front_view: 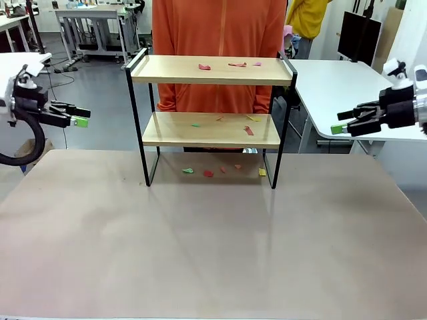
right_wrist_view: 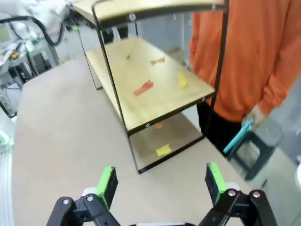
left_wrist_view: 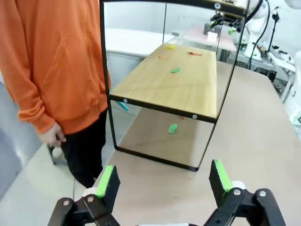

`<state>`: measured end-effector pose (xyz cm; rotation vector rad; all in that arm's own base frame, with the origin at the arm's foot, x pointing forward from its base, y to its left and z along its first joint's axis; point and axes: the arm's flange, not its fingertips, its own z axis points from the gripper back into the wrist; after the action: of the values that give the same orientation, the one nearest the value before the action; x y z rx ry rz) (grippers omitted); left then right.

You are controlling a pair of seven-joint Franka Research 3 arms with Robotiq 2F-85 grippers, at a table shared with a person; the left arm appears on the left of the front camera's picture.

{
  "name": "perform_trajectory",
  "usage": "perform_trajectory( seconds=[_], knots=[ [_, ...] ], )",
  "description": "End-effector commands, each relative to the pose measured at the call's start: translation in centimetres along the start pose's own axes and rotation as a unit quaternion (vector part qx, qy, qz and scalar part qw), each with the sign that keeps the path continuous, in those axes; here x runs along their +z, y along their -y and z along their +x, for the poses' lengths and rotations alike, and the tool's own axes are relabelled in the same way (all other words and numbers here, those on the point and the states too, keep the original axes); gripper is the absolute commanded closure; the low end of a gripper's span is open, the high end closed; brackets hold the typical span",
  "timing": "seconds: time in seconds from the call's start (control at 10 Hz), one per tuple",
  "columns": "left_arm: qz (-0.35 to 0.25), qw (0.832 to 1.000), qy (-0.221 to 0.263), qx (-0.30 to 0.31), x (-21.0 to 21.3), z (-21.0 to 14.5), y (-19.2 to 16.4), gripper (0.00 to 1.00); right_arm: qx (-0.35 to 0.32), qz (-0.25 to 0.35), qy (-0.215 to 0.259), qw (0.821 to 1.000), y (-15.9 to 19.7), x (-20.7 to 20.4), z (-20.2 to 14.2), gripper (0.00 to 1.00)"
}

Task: Clean the shelf.
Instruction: Pick up the Duster handed by the human.

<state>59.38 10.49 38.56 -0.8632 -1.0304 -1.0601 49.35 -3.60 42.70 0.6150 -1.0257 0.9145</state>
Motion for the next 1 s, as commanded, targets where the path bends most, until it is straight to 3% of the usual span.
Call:
perform_trajectory(
  seconds=[0.0,0.1,0.2,0.4,0.5,0.6,0.9],
  knots=[
    [-0.020,0.996,0.052,-0.073,-0.2,-1.1,-0.6,0.00,0.029,-0.004,0.016,0.999,2.2,0.5,-1.6,0.00],
    [-0.044,0.994,0.075,-0.068,-0.3,-0.9,-0.2,0.00,0.000,0.000,0.000,1.000,0.0,0.0,0.0,0.00],
    [-0.006,0.999,0.020,-0.029,0.0,-1.1,-0.5,0.00,0.000,0.000,0.000,1.000,0.0,0.0,0.0,0.00],
    [-0.006,0.999,0.020,-0.029,0.0,-1.1,-0.5,0.00,0.000,0.000,0.000,1.000,0.0,0.0,0.0,0.00],
    [-0.015,0.998,0.037,-0.045,-0.2,-1.9,-0.6,0.00,0.011,0.007,0.007,1.000,0.7,-0.2,-0.7,0.00],
    [-0.035,0.996,0.065,-0.054,-0.3,-2.4,-0.7,0.00,-0.011,0.056,0.033,0.998,3.8,-0.2,-2.0,0.00],
    [-0.059,0.986,0.132,-0.081,0.5,-4.1,-1.1,0.00,-0.027,0.070,0.094,0.993,7.9,-0.2,-5.0,0.00]
  ],
)
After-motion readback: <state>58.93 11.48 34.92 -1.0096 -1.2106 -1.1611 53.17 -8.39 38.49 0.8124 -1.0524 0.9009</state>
